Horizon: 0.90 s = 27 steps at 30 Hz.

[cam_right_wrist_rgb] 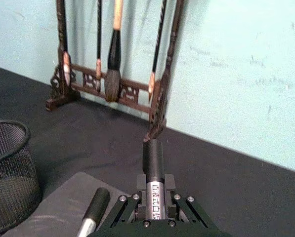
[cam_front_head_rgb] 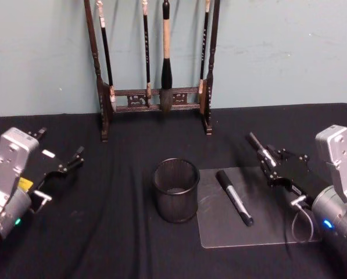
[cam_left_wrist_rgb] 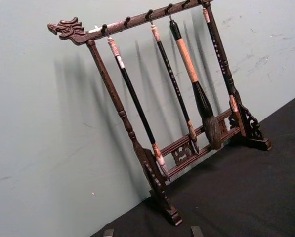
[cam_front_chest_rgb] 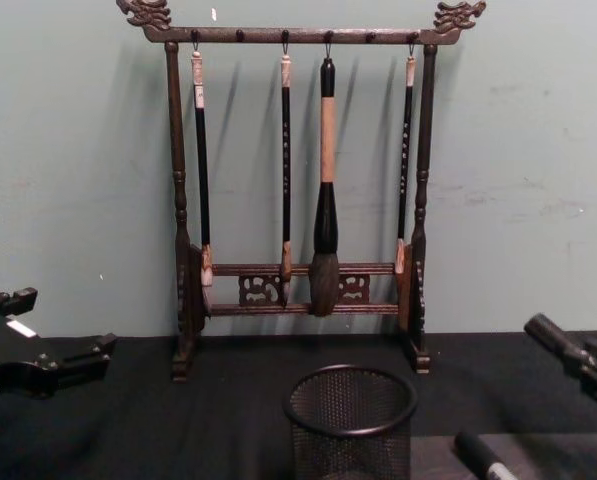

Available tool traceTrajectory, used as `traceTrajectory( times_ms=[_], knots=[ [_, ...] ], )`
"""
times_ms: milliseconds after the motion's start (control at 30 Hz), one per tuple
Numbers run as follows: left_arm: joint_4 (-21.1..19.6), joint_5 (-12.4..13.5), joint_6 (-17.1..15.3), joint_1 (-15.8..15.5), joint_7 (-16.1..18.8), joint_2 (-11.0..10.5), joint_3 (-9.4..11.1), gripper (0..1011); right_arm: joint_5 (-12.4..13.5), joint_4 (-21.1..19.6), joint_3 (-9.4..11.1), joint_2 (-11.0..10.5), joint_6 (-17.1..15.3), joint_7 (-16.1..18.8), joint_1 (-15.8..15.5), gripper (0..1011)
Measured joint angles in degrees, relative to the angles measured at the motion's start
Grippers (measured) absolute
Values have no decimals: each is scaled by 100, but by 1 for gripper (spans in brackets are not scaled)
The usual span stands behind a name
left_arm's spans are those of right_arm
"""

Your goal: Pick up the water-based marker from the table and place it into the pen holder.

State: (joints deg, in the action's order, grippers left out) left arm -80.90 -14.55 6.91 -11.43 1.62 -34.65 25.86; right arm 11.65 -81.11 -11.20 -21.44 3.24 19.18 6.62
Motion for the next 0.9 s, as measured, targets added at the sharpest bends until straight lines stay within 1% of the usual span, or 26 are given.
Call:
traceTrajectory(
  times_ms=[67, 100, 167, 200, 300, 333, 467, 667, 900],
  knots=[
    [0, 0, 0, 0, 0, 0, 0, 1009, 1, 31, 0, -12, 118, 70, 30, 213],
    [0, 0, 0, 0, 0, 0, 0, 1009, 2, 67, 0, -23, 232, 137, 71, 213],
    [0, 0, 0, 0, 0, 0, 0, 1009, 6, 84, -3, -28, 289, 172, 93, 214],
    [0, 0, 0, 0, 0, 0, 0, 1009, 9, 142, -28, -40, 448, 262, 175, 214],
    [0, 0, 0, 0, 0, 0, 0, 1009, 5, 203, -67, -42, 588, 341, 267, 214],
    [0, 0, 0, 0, 0, 0, 0, 1009, 1, 255, -98, -40, 663, 381, 343, 214],
    [0, 0, 0, 0, 0, 0, 0, 1009, -15, 403, -164, -9, 816, 464, 510, 213],
    [0, 0, 0, 0, 0, 0, 0, 1009, -20, 604, -238, 43, 939, 544, 698, 213],
    [0, 0, 0, 0, 0, 0, 0, 1009, 88, 830, -331, 152, 1152, 704, 907, 214]
  ],
)
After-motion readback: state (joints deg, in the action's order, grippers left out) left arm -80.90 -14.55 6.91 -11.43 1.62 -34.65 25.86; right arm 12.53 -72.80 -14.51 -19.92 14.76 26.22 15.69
